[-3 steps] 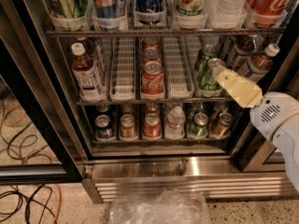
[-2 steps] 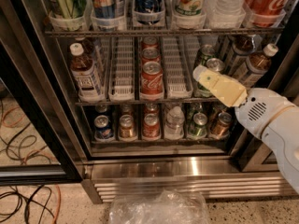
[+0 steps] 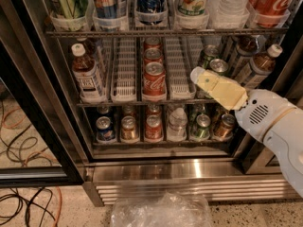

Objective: Pick redbull can from top shelf of fridge

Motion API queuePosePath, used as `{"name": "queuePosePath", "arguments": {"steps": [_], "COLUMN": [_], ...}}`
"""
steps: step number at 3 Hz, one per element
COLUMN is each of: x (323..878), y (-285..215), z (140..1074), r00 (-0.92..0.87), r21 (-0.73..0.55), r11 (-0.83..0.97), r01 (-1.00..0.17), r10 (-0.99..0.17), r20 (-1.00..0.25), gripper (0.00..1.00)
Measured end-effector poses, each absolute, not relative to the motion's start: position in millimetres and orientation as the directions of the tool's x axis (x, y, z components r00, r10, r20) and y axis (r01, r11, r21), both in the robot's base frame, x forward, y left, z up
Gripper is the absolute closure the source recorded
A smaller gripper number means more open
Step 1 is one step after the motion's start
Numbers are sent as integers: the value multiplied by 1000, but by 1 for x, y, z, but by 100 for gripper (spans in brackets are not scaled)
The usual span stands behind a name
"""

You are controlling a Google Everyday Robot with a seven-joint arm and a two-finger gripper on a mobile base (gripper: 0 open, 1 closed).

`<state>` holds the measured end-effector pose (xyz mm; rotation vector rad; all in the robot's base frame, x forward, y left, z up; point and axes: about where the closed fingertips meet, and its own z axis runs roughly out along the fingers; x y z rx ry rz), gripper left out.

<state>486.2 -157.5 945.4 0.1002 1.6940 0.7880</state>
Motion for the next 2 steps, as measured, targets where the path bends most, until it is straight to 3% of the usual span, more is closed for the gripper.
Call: {"name": "queuePosePath", "arguments": {"steps": [1,2], "x": [483,471], "y": [-130,-126], "z": [934,894], "r00": [-282,-231], "r21": [439,200], "r11": [823,921], "r01": [-360,-334], "r10": [353,126], "r20": [-892,-965], "gripper": [0,0]}}
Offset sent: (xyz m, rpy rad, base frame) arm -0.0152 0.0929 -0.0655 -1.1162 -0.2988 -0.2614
